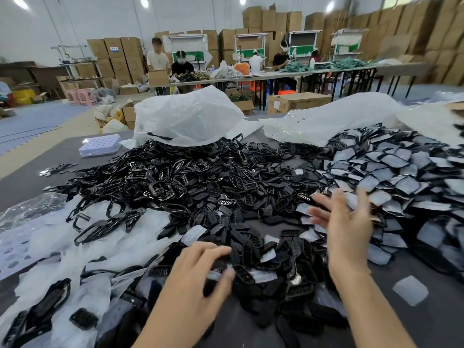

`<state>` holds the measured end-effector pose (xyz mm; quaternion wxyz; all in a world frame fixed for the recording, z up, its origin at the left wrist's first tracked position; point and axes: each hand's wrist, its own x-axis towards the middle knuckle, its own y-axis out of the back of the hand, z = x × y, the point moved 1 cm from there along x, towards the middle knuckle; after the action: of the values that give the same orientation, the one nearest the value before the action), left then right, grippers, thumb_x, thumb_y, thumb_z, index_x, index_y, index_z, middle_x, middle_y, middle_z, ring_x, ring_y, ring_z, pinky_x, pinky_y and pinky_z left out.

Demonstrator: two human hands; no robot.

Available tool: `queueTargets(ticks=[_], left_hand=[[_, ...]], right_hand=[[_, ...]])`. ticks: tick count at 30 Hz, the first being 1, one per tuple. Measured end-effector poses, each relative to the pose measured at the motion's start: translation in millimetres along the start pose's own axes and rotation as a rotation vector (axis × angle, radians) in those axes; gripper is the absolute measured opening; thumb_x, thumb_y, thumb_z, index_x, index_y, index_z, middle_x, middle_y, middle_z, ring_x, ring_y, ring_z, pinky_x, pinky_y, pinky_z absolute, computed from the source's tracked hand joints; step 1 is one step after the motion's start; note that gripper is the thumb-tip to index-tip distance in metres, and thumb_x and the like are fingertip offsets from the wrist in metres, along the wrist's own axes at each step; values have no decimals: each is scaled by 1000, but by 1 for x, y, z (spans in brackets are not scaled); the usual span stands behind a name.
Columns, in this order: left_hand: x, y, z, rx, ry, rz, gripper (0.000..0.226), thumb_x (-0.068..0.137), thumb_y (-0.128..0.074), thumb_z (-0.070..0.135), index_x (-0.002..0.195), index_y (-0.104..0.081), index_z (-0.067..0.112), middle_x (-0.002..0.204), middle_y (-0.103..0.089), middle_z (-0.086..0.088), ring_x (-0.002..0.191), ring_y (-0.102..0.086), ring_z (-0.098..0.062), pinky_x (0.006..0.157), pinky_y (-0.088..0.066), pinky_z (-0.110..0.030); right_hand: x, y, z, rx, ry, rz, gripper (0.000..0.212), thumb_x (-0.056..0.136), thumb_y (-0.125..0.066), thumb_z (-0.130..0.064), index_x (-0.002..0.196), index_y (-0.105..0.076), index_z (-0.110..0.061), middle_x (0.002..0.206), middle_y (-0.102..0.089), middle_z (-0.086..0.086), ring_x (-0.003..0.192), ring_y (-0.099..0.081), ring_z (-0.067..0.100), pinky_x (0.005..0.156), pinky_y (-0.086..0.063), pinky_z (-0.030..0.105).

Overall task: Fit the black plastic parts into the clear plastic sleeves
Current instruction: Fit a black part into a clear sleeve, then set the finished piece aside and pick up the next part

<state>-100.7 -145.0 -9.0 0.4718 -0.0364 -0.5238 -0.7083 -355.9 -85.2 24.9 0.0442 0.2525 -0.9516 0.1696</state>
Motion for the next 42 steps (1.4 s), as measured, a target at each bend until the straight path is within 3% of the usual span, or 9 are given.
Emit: queueTargets(ticks=[5, 7, 11, 15, 23, 26, 32, 38, 42], left_hand=[[-8, -15, 0, 369, -243, -176, 69, 74, -54, 72, 131, -61, 34, 133, -61, 4, 123, -55, -17, 104, -46, -37], [-3, -14, -7, 458, -179, -111, 66, 76, -51, 67, 125, -68, 27, 131, -64, -5, 118, -64, -27, 105, -36, -46], [8, -1, -32, 606, 122, 59, 50, 84, -68, 45, 122, -69, 14, 125, -63, -17, 115, -60, -39, 105, -41, -52], [10, -5, -46, 630, 167, 106, 48, 71, -86, 29, 114, -69, 12, 108, -65, -11, 100, -59, -35, 93, -44, -44], [23, -2, -44, 634, 143, 210, 26, 92, -48, 33, 98, -68, 18, 86, -68, 0, 83, -63, -28, 75, -47, -41], [26, 2, -38, 527, 156, 306, 21, 91, -62, 28, 95, -70, 10, 78, -72, -5, 72, -67, -30, 68, -51, -40], [25, 19, -41, 43, 508, 472, 24, 96, -50, 42, 77, -48, 28, 60, -54, 11, 56, -50, -7, 54, -35, -22], [26, 22, -46, -36, 499, 612, 25, 98, -54, 28, 74, -50, 19, 89, -46, 6, 81, -50, 6, 64, -30, -15], [25, 18, -48, -4, 459, 570, 14, 99, -52, 27, 89, -57, 19, 91, -49, 14, 81, -49, 8, 65, -31, -18]], right_hand=[[-33, -29, 15, -532, 174, -401, 44, 105, -45, -44, 149, -39, -40, 100, -75, -14, 84, -70, 4, 65, -55, 16], [-45, -39, 28, -804, 252, -613, 52, 102, -45, -51, 151, -40, -37, 129, -68, -9, 114, -62, 7, 98, -52, 26], [-63, -49, 54, -1321, 279, -901, 89, 81, -20, -83, 159, -14, -41, 169, -18, -2, 154, -13, 18, 126, -5, 41], [-64, -57, 58, -1328, 337, -845, 77, 87, -26, -76, 157, -20, -42, 163, -26, -7, 148, -21, 18, 121, -14, 38], [-66, -78, 56, -1239, 462, -674, 34, 102, -42, -52, 130, -46, -33, 116, -56, -6, 105, -55, 18, 81, -43, 29], [-62, -84, 52, -1219, 454, -606, 30, 102, -38, -56, 122, -47, -35, 109, -65, -9, 99, -65, 18, 68, -39, 32], [-58, -128, 41, -1223, 569, -514, 50, 101, -37, -54, 141, -53, -30, 139, -54, -1, 129, -51, 26, 119, -23, 49], [-58, -206, 49, -1175, 558, -1037, 53, 104, -49, -35, 154, -39, -25, 151, -47, 6, 133, -45, 31, 112, -35, 44], [-62, -209, 58, -1280, 560, -1004, 40, 106, -43, -35, 144, -49, -23, 138, -55, 6, 127, -45, 31, 101, -37, 42]])
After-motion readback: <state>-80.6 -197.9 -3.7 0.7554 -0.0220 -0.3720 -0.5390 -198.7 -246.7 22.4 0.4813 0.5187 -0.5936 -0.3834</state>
